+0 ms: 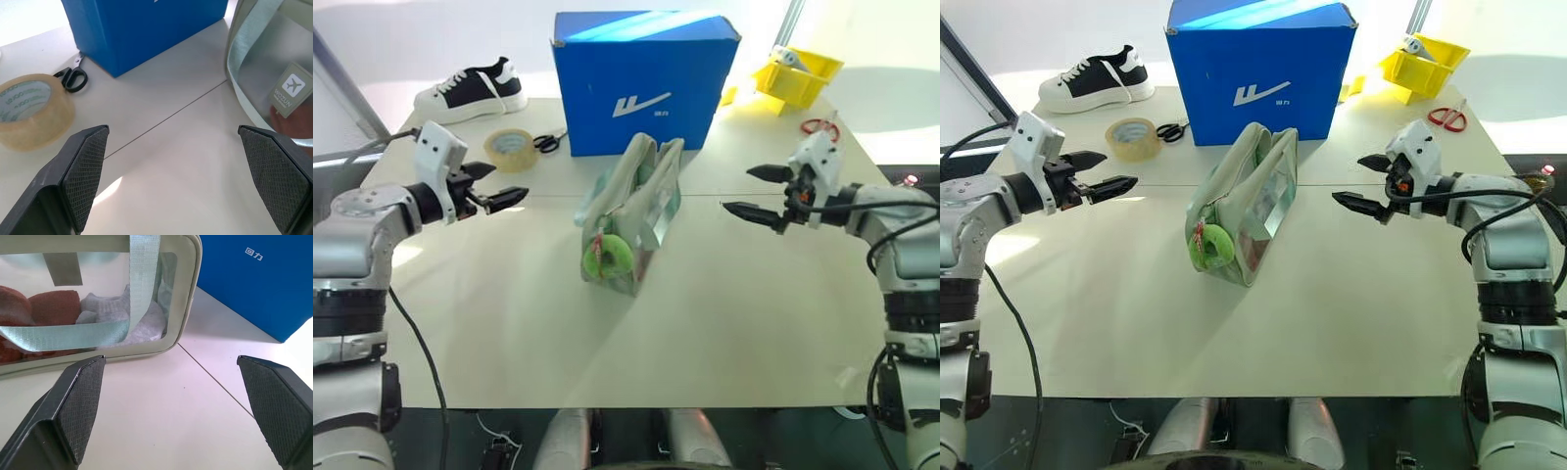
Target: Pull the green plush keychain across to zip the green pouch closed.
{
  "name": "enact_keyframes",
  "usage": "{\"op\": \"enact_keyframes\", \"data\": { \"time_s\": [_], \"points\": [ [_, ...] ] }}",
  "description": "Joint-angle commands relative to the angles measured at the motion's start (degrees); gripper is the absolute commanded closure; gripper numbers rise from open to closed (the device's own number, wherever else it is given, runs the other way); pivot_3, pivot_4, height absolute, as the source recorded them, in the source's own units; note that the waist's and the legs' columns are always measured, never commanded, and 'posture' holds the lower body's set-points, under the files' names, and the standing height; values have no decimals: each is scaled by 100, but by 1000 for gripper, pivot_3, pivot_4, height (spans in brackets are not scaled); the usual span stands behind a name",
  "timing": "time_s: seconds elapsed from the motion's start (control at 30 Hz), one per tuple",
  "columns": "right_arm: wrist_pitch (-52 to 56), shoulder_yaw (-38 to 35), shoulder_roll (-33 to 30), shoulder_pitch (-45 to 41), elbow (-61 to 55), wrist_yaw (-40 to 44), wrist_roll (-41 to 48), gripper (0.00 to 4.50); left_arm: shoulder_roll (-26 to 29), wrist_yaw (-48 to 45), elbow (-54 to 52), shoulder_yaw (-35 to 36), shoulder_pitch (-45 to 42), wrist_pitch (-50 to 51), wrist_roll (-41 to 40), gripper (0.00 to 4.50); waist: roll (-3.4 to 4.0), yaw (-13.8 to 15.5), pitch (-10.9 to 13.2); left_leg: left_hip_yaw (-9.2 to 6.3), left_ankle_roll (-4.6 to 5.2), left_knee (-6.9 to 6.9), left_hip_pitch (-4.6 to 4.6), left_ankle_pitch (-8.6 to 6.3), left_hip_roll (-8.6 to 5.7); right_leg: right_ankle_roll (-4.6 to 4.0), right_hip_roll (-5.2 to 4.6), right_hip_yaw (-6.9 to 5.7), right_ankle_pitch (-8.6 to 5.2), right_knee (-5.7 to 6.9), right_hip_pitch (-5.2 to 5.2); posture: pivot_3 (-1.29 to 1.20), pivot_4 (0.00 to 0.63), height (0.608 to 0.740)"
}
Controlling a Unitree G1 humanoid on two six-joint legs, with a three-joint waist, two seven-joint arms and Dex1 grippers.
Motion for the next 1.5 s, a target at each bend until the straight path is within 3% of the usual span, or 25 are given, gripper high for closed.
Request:
{"op": "enact_keyframes", "data": {
  "time_s": [0.03,0.37,0.6,0.93,1.37,1.47,1.5],
  "points": [
    [-51,-118,-87,-18,-352,-112,99,36,-21,27,26,30,-200,-184,75,0,0,8,0,0,-1,0,1,1,0,0,0,0,0,1,0,0,150,740],
    [-344,31,-119,-131,-215,-52,22,36,-45,-56,-129,-20,-128,-139,74,0,0,28,0,0,1,0,-1,4,-2,0,-1,-1,0,3,-1,0,150,740],
    [-1155,709,-86,-704,-33,621,-223,36,42,-545,-585,-194,-300,317,-266,0,0,16,0,1,2,2,0,6,-2,0,-1,-1,0,6,-1,0,150,740],
    [-3029,1657,645,-2605,2414,1812,-847,36,562,-1712,-1609,-153,-1118,1734,-1685,0,-12,-14,15,1,3,10,-3,6,-5,0,0,-2,0,6,0,0,150,740],
    [-4991,2020,1469,-3438,4393,2214,-1497,36,798,-1221,-2124,199,-572,1988,-2018,0,-23,-5,39,-5,4,65,-3,6,-4,0,-1,-5,0,50,7,0,150,740],
    [-5175,1960,1479,-3558,4645,2280,-1530,844,814,-1105,-2125,275,-452,1949,-2012,0,-20,-14,41,-4,3,65,0,6,-4,0,-2,-4,0,52,7,0,150,740],
    [-5265,1949,1475,-3587,4699,2291,-1550,1310,809,-1066,-2117,288,-417,1919,-2005,0,-21,-14,41,-5,3,65,0,7,-4,0,-2,-4,0,53,6,0,150,740]
  ]
}}
